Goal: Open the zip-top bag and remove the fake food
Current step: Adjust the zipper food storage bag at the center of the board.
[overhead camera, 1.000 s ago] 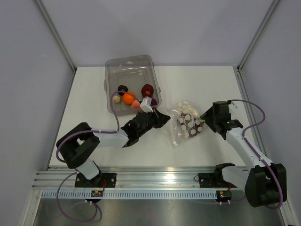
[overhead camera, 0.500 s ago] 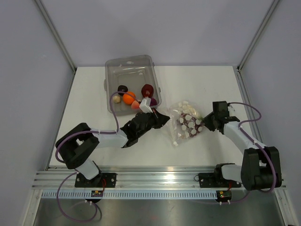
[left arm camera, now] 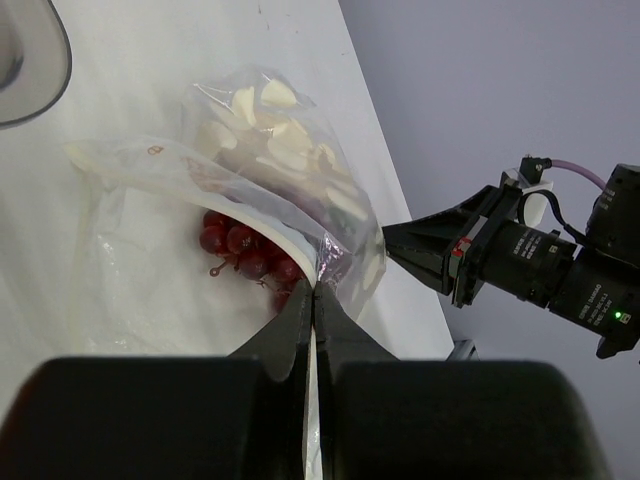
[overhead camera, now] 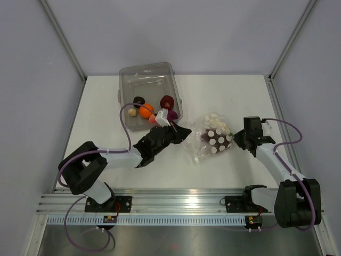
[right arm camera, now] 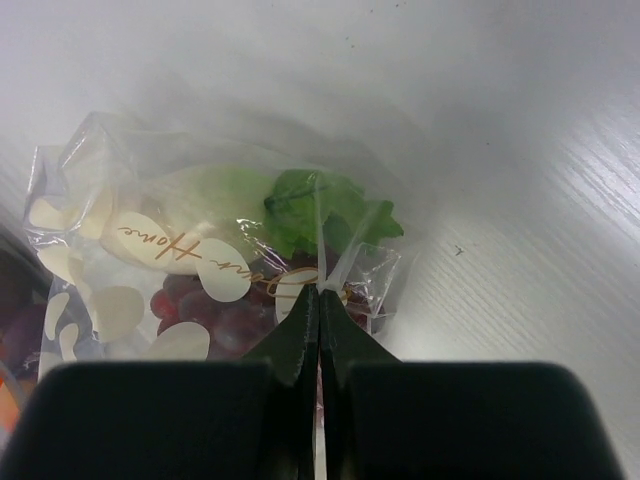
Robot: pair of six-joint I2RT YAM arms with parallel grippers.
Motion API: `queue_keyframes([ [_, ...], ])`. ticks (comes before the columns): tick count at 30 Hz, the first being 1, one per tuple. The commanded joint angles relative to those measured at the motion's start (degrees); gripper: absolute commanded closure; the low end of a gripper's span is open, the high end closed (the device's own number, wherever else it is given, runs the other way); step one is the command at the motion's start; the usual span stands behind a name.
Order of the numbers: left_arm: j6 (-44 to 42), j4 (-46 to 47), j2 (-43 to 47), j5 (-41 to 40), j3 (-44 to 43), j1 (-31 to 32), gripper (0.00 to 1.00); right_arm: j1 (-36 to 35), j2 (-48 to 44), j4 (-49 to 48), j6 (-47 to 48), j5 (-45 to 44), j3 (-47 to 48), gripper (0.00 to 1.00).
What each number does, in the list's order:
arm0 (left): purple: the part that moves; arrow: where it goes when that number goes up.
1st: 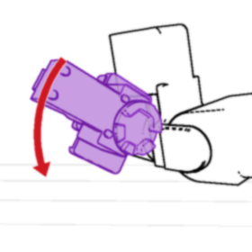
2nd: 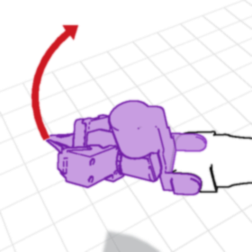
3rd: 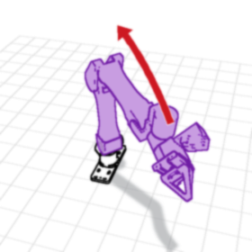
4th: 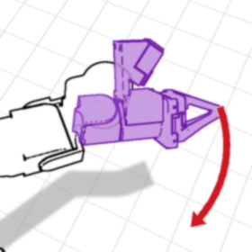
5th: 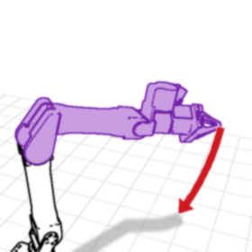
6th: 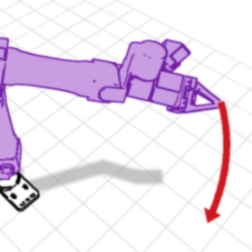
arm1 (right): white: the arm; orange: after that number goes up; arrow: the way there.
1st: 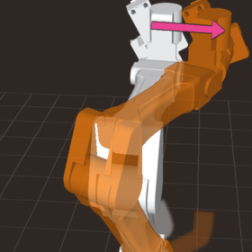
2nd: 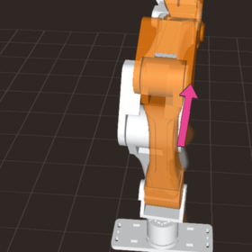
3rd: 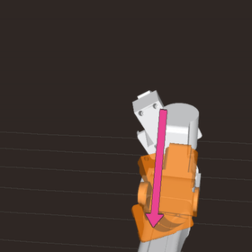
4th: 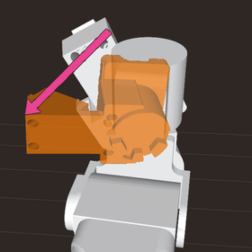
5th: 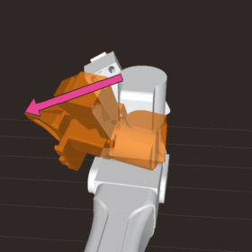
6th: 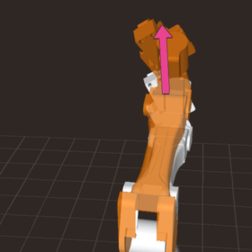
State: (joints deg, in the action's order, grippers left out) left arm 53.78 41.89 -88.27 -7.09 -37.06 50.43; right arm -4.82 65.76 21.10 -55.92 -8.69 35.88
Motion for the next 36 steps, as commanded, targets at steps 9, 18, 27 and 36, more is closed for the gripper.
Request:
queue_keyframes([
  [9,-1.0,2.1,3.3,0.9,-2.7,-1.9,1.00,0.6,-10.4,3.9,-3.8,-6.2,-3.2,1.00],
  [18,-0.7,1.8,2.8,2.2,-3.0,-2.0,0.93,0.6,-17.0,2.1,-1.7,-6.8,-5.5,0.50],
  [27,-0.3,1.8,2.6,3.7,-2.7,-2.0,0.65,0.6,-17.9,-1.2,2.7,-4.2,-5.5,0.33],
  [36,3.3,1.8,7.0,-0.8,3.6,-2.2,0.40,0.6,-15.8,-1.5,5.3,-2.9,-1.1,0.33],
])
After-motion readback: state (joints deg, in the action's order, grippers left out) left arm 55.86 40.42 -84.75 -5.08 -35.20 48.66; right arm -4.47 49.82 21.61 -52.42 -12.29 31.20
